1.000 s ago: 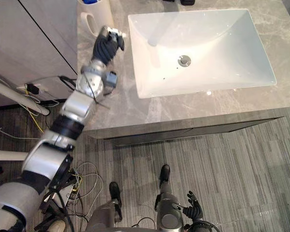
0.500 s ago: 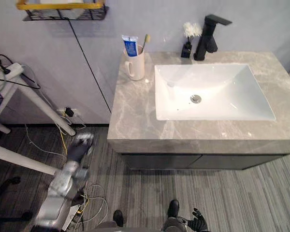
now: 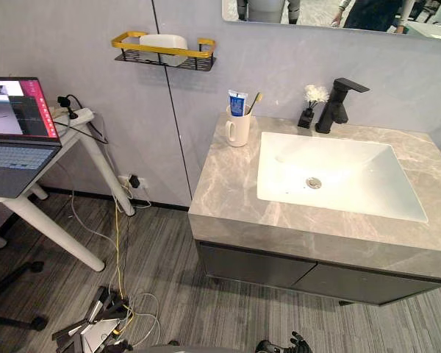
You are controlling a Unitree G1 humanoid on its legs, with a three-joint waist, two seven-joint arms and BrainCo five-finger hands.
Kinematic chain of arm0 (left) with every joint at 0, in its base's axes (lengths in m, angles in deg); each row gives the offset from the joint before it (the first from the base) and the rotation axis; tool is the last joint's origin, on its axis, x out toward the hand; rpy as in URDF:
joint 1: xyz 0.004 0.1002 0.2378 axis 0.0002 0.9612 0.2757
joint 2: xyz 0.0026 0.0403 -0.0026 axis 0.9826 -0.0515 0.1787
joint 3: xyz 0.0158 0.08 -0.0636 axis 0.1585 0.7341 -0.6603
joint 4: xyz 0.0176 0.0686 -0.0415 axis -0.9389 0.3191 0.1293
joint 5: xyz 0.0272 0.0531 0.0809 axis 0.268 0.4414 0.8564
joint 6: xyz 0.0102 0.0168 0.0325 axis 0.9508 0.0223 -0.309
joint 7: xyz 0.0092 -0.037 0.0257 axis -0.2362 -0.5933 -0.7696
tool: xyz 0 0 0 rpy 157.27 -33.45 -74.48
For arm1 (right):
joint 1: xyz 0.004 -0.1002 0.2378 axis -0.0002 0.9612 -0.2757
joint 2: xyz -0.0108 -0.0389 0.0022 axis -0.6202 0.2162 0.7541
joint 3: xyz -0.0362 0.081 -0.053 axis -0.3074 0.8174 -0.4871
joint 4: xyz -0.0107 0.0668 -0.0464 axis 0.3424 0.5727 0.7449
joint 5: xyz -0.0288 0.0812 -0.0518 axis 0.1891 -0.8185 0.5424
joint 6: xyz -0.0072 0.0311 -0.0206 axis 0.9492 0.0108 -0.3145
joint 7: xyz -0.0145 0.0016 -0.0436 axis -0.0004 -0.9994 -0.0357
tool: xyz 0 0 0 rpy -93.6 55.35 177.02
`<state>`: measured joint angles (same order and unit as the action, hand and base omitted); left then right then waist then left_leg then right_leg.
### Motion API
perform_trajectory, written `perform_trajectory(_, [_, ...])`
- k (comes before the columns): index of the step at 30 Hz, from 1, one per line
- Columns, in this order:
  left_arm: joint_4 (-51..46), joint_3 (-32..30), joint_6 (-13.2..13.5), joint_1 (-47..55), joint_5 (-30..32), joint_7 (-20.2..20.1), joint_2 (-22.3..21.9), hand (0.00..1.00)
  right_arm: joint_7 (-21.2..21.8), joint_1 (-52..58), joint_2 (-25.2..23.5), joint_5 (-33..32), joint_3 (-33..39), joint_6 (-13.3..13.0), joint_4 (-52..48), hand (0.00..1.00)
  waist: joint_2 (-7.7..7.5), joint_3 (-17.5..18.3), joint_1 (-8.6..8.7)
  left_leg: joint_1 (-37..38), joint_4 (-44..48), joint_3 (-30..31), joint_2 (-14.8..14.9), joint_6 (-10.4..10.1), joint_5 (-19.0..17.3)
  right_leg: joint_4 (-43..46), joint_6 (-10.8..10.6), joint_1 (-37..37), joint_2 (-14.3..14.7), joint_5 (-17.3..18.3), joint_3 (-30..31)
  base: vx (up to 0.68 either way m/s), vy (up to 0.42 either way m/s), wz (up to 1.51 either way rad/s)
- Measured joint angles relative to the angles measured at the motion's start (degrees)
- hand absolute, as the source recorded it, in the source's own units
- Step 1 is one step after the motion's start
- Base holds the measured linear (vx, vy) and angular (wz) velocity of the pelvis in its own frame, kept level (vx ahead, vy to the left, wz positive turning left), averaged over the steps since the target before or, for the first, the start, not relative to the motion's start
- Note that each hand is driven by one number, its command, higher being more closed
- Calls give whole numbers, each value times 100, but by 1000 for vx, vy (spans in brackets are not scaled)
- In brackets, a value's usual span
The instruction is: Organize washtable
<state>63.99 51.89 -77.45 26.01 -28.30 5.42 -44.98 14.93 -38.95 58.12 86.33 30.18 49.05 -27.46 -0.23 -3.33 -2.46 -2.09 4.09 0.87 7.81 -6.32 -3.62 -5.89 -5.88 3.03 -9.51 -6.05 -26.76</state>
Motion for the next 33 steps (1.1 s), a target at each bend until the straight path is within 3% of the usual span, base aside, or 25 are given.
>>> perform_trajectory(5, [147,-202,26,-167,0,235,-19,0,-116,-69,17,-7,-7,-2,42,0,-56,26,1,-523,193,-44,64,145,-6,20,108,-364,-50,-76,-166,17,10,23])
perform_trajectory(9, [220,-325,68,-175,13,264,-26,0,-116,-108,-2,-21,24,-35,106,0,-84,-12,11,-421,653,-103,98,-78,-125,298,31,-329,-55,23,77,66,31,-23])
perform_trajectory(13, [279,-306,79,-413,90,268,-12,0,-89,-161,-93,-28,231,-91,204,0,-159,-50,74,-502,749,-197,14,-76,-194,530,25,-594,-239,76,230,-19,65,-19])
perform_trajectory(19, [194,148,87,-720,345,265,159,0,-115,-165,-227,-157,753,-31,43,0,-105,-248,161,-1143,2215,-585,87,62,-1043,1047,-6,-1160,-322,134,790,-111,157,-47])
perform_trajectory(20, [196,203,86,-757,346,263,217,0,-113,-185,-237,-155,744,2,7,0,-170,-319,161,-1161,2369,-774,124,132,-1150,1064,104,-1234,-330,202,855,-130,171,-86])
perform_trajectory(21, [208,254,82,-782,352,263,265,0,-114,-247,-228,-152,692,23,7,0,-129,-379,175,-1119,2196,-934,201,211,-1185,1034,531,-1243,-288,553,778,-136,170,-95])
perform_trajectory(22, [207,250,83,-783,363,265,268,0,-110,-282,-224,-154,655,29,-17,0,-132,-372,173,-1054,2061,-1057,246,244,-1170,1136,646,-1303,-273,652,713,-86,116,-90])
perform_trajectory(25, [284,233,77,-776,453,268,318,0,-107,-298,-226,-156,531,25,-13,0,-208,-377,186,-668,1711,-1565,347,449,-1033,2628,586,-1341,-195,729,338,13,60,-79])
perform_trajectory(26, [318,125,75,-780,458,254,313,0,-94,-304,-223,-143,414,25,20,0,-271,-377,153,-507,1648,-1816,279,446,-1045,2604,586,-1238,-221,901,51,41,50,-104])
perform_trajectory(27, [404,-81,56,-791,461,245,295,0,-72,-388,-167,-134,273,18,43,0,-359,-329,167,-424,1441,-1932,128,454,-1043,2191,572,-1222,-148,738,20,26,56,-111])
perform_trajectory(28, [460,-114,45,-789,463,244,264,0,-66,-400,-135,-132,248,-1,62,0,-248,-260,159,-419,1255,-1941,114,528,-954,1752,547,-1152,-13,519,50,54,22,-104])
perform_trajectory(29, [546,-222,42,-773,465,229,152,0,-41,-500,-58,-132,260,14,80,0,-138,-225,212,-354,983,-2271,221,546,-686,1999,710,-1106,-6,823,-338,75,2,-71])
perform_trajectory(31, [540,-288,17,-731,457,227,149,0,29,-531,-52,-109,209,37,264,0,-213,-199,114,-84,909,-2757,218,504,-616,2468,735,-924,-118,1306,-968,164,-34,-121])
perform_trajectory(32, [566,-396,-3,-730,455,221,160,0,36,-580,-36,-109,141,36,239,0,-260,-172,110,-99,1037,-2889,230,504,-620,2339,833,-906,-16,1244,-1067,142,-61,-157])
perform_trajectory(33, [620,-504,-16,-701,449,219,149,0,38,-619,-75,-96,-8,1,155,0,-198,-183,43,-224,1507,-3103,393,525,-608,1932,947,-783,117,989,-1075,-8,-60,-153])
